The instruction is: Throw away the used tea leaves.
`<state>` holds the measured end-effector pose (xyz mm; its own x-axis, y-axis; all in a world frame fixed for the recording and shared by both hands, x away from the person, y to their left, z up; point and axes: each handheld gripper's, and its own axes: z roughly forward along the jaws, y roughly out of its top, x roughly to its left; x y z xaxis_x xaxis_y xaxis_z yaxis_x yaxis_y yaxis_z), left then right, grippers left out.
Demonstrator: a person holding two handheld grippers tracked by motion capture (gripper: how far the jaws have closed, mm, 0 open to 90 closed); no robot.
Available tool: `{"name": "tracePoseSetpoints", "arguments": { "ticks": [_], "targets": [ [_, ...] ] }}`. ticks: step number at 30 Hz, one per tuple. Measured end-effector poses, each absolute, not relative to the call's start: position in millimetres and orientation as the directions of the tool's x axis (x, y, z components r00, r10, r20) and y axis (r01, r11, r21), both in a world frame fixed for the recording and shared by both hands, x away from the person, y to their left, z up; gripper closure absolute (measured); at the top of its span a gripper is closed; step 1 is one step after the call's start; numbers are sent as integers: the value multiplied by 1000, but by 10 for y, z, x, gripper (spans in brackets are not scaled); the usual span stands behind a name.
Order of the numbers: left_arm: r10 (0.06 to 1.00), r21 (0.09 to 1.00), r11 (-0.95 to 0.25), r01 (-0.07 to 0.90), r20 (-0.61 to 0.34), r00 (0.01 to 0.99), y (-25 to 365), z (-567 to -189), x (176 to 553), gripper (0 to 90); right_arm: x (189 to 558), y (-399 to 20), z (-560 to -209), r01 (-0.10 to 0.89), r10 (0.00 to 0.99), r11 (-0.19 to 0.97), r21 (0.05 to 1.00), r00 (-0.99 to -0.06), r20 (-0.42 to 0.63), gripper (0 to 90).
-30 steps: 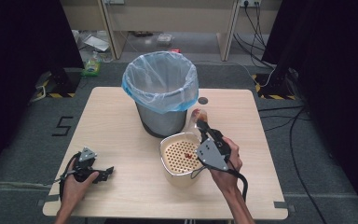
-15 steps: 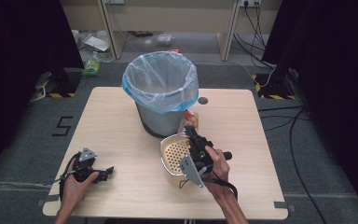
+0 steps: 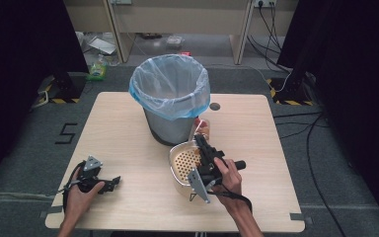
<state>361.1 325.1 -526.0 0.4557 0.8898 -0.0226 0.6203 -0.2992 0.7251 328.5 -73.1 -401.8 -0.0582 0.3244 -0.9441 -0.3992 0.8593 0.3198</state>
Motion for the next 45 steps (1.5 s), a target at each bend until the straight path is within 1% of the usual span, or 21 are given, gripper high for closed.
{"name": "tracePoseSetpoints", "arguments": {
  "ticks": [4,6,9,10,12,14,16,18,20,22,25,27,29,31,32,34,36,38,40,42,45],
  "targets": [
    [890,726,-297,620,-24,454,3250,-5261,3612,0,3262,-692,-4066,-407,288,873,270,-18,-958,885],
    [890,725,-298,620,-23,455,3251,-5261,3613,0,3248,-660,-4135,-404,233,889,214,-1,-972,885],
    [890,725,-298,620,-23,455,3251,-5261,3613,0,3228,-669,-4108,-414,236,887,205,23,-972,885],
    [890,725,-299,620,-23,455,3251,-5261,3613,0,3230,-672,-4120,-403,237,889,216,3,-971,885],
    [890,726,-297,620,-24,454,3250,-5261,3613,0,3211,-672,-4115,-423,222,886,191,25,-975,885],
    [890,726,-298,620,-23,455,3250,-5261,3613,0,3243,-682,-4108,-404,231,892,204,17,-973,885],
    [891,726,-297,620,-24,454,3250,-5261,3613,0,3211,-662,-4093,-430,231,881,197,29,-972,885],
    [891,726,-296,620,-24,454,3249,-5261,3612,0,3238,-650,-4104,-408,228,890,203,12,-974,885],
    [891,726,-296,620,-24,454,3249,-5261,3613,0,3232,-640,-4074,-424,216,888,178,42,-975,885],
    [891,726,-297,620,-24,454,3249,-5261,3612,0,3236,-637,-4106,-413,229,889,200,22,-973,885],
    [891,726,-297,620,-24,454,3250,-5261,3612,0,3247,-625,-4120,-411,219,892,187,31,-975,885],
    [891,726,-297,620,-24,454,3250,-5261,3613,0,3221,-617,-4103,-436,205,886,155,69,-976,885],
    [890,725,-299,620,-23,455,3251,-5260,3613,0,3262,-615,-4138,-409,198,899,158,57,-979,885],
    [890,725,-298,620,-23,455,3251,-5261,3613,0,3257,-595,-4143,-435,171,893,117,88,-981,885],
    [891,726,-297,620,-24,454,3250,-5261,3613,0,3257,-589,-4141,-424,193,894,145,70,-979,885],
    [890,725,-299,620,-22,456,3251,-5260,3613,0,3231,-574,-4103,-441,190,888,131,92,-977,885],
    [890,725,-299,620,-22,456,3251,-5260,3613,0,3247,-580,-4114,-425,210,891,160,73,-975,885],
    [890,725,-300,620,-22,456,3252,-5260,3613,0,3228,-577,-4095,-437,187,891,124,104,-977,885],
    [890,725,-300,620,-22,456,3252,-5260,3613,0,3241,-590,-4115,-425,200,893,145,86,-976,885],
    [890,725,-300,620,-22,456,3252,-5260,3613,0,3219,-583,-4095,-445,193,887,125,111,-975,885],
    [890,726,-298,620,-23,455,3250,-5261,3613,0,3259,-581,-4144,-427,184,895,127,96,-978,885]
  ]
}}
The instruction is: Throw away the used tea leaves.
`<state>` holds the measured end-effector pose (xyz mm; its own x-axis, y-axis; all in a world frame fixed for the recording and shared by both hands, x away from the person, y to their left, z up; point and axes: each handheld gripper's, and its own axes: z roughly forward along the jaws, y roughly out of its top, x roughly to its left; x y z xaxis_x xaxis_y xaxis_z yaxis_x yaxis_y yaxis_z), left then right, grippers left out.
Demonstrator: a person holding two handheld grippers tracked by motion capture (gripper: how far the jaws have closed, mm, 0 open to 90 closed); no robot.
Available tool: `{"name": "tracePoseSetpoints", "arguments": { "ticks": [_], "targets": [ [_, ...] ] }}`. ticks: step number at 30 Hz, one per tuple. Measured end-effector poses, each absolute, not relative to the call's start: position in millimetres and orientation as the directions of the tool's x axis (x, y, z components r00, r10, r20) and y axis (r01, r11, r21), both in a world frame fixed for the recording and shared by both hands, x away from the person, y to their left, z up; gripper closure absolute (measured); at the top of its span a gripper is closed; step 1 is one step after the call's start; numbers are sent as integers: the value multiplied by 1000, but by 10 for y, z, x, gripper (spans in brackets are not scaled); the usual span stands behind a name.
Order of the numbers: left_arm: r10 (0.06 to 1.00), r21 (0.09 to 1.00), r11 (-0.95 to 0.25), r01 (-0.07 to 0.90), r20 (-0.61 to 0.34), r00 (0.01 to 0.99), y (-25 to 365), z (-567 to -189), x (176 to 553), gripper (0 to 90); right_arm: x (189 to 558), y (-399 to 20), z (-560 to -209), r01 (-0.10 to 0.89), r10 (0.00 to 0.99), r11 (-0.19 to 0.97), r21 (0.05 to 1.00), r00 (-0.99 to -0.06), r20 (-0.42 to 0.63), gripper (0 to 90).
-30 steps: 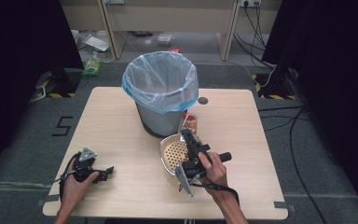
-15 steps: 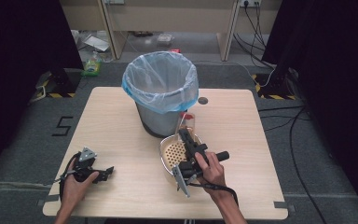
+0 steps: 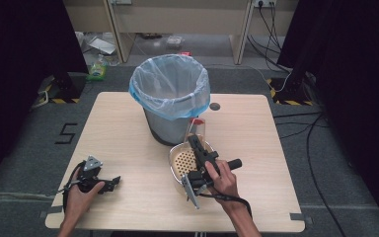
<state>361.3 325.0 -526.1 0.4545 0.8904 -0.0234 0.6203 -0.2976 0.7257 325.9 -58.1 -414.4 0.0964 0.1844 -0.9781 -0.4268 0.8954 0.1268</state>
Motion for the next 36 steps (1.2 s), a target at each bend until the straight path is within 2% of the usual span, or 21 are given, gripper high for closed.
{"name": "tracePoseSetpoints", "arguments": {
  "ticks": [2,4,6,8,10,17,20,22,24,26,27,29,35,36],
  "targets": [
    [890,726,-298,620,-24,455,3250,-5261,3613,0,3249,-560,-4138,-442,167,892,98,119,-979,885],
    [891,726,-296,620,-24,454,3249,-5261,3613,0,3247,-566,-4145,-433,199,891,137,102,-975,885],
    [890,725,-300,620,-22,456,3252,-5260,3613,0,3248,-565,-4097,-442,169,892,92,138,-976,884],
    [891,726,-297,620,-24,454,3249,-5261,3613,0,3269,-584,-4144,-425,209,893,146,104,-972,885],
    [890,725,-300,621,-22,456,3252,-5260,3613,0,3243,-568,-4110,-439,185,891,113,124,-975,885],
    [890,725,-300,620,-22,456,3251,-5260,3613,0,3263,-600,-4087,-434,208,891,134,127,-970,884],
    [890,725,-300,620,-22,456,3252,-5260,3613,0,3231,-597,-4085,-451,206,886,110,169,-964,885],
    [890,725,-299,621,-23,455,3251,-5260,3613,0,3309,-593,-4180,-418,172,903,96,147,-974,885],
    [890,725,-298,620,-23,455,3251,-5261,3613,0,3243,-560,-4186,-448,170,890,79,166,-971,885],
    [891,726,-297,620,-24,454,3249,-5261,3612,0,3269,-551,-4135,-437,146,898,53,181,-972,885],
    [891,726,-297,620,-24,454,3249,-5261,3612,0,3281,-568,-4148,-429,166,900,79,170,-971,885],
    [890,725,-300,620,-22,456,3252,-5260,3613,0,3241,-576,-4119,-451,169,890,64,195,-966,885],
    [890,725,-299,620,-22,455,3251,-5260,3613,0,3267,-591,-4112,-429,161,900,73,172,-972,884],
    [890,725,-299,620,-22,456,3251,-5260,3613,0,3280,-602,-4110,-422,196,899,118,147,-969,884]
  ]
}}
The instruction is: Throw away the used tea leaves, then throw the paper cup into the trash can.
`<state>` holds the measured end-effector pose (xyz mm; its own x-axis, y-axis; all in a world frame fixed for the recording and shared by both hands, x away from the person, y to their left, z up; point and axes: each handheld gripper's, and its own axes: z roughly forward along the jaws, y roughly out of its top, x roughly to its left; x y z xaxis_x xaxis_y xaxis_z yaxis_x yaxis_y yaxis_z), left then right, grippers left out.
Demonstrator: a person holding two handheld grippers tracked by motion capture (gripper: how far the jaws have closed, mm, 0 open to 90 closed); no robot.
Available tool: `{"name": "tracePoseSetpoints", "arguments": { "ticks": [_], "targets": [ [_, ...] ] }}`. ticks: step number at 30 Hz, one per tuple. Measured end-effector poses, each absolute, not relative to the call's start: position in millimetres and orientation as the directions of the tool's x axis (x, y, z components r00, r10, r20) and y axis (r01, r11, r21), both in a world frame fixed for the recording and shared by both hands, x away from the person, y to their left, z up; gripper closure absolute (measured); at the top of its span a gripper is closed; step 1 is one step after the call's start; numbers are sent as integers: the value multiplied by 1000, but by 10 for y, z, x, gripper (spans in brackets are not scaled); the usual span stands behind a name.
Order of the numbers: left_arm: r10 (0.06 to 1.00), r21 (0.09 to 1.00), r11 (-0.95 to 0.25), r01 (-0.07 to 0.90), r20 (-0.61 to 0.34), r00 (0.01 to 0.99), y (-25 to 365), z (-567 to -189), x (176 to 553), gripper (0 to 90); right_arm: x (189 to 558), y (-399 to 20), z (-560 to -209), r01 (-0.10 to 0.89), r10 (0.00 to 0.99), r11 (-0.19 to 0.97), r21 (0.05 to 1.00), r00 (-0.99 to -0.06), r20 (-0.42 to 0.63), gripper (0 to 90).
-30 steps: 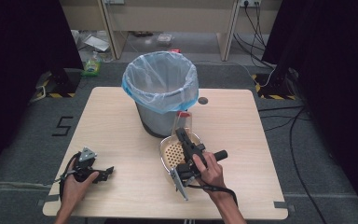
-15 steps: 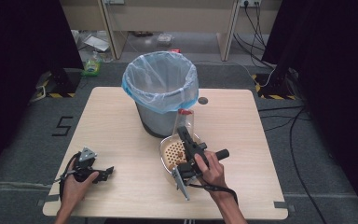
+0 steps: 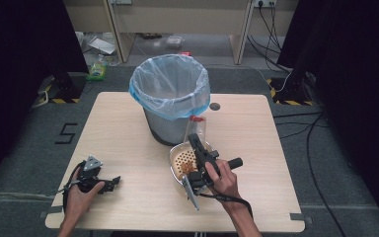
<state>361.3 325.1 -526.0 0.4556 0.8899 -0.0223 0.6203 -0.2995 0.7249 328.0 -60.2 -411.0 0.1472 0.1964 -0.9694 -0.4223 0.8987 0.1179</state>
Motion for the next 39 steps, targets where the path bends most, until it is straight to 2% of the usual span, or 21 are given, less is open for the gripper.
{"name": "tracePoseSetpoints", "arguments": {
  "ticks": [9,14,24,32,39],
  "targets": [
    [890,725,-300,621,-22,456,3252,-5260,3613,0,3345,-769,-3958,-374,403,845,383,-26,-915,883],
    [890,725,-299,621,-23,454,3251,-5260,3617,0,3394,-865,-3935,-342,462,819,461,-84,-883,882],
    [892,725,-296,621,-22,451,3249,-5261,3622,0,3616,-1126,-3848,-236,664,674,700,-220,-714,881],
    [892,725,-296,622,-22,452,3250,-5260,3623,0,3809,-1335,-3660,-184,750,585,790,-249,-613,880],
    [892,725,-296,622,-23,452,3250,-5260,3622,0,4060,-1419,-3481,-159,772,559,813,-256,-581,880]
  ]
}}
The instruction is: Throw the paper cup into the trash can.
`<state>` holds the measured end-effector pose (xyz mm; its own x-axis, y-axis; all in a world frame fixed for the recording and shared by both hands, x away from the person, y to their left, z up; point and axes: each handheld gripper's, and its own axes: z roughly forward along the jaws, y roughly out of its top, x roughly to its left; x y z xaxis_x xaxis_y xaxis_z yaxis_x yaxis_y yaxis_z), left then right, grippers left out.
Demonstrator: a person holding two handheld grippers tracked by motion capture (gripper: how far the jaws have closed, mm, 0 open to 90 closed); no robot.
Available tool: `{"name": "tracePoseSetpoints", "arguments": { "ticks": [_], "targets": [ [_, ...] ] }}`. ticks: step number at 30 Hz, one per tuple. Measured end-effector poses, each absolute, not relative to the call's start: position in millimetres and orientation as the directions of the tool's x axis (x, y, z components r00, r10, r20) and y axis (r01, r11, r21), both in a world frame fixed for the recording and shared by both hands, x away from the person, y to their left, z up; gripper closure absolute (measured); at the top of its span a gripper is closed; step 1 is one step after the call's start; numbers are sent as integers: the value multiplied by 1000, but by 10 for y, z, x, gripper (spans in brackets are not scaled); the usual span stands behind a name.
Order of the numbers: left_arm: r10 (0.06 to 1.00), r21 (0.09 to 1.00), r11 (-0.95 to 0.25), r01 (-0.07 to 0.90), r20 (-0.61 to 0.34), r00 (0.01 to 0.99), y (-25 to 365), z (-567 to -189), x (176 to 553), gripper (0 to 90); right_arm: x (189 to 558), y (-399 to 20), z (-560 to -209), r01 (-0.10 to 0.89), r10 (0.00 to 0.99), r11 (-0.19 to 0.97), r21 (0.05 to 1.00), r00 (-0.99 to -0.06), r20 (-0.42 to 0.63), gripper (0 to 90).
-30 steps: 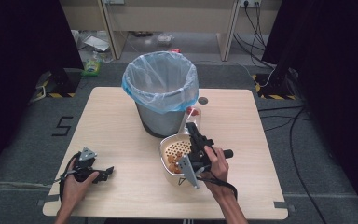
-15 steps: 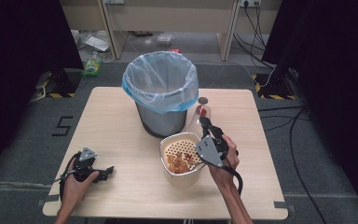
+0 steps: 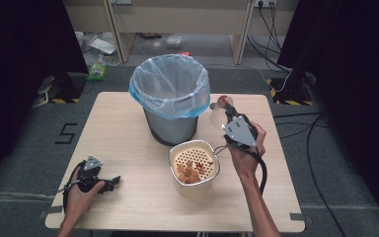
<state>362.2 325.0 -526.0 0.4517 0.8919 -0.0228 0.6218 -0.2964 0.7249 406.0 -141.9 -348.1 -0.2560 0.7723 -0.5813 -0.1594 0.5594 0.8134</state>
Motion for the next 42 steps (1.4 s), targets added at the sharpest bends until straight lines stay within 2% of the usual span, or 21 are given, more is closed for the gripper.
{"name": "tracePoseSetpoints", "arguments": {
  "ticks": [7,13,22,29,38,42],
  "targets": [
    [892,725,-296,622,-23,451,3249,-5260,3623,0,4213,-1446,-3185,-164,776,557,814,-245,-581,879],
    [892,725,-296,621,-22,451,3249,-5260,3622,0,4338,-1396,-2885,-199,769,543,816,-271,-578,878],
    [892,726,-296,621,-22,451,3249,-5261,3622,0,4553,-1034,-2551,-223,738,555,801,-312,-599,878],
    [892,726,-296,621,-23,451,3249,-5261,3622,0,4788,-637,-2520,-230,711,571,788,-342,-615,878],
    [892,725,-296,621,-23,451,3249,-5261,3622,0,5045,-133,-2588,-187,681,595,782,-399,-614,875],
    [892,726,-296,621,-23,451,3249,-5261,3622,0,5114,12,-2642,-168,669,613,772,-410,-620,847]
  ]
}}
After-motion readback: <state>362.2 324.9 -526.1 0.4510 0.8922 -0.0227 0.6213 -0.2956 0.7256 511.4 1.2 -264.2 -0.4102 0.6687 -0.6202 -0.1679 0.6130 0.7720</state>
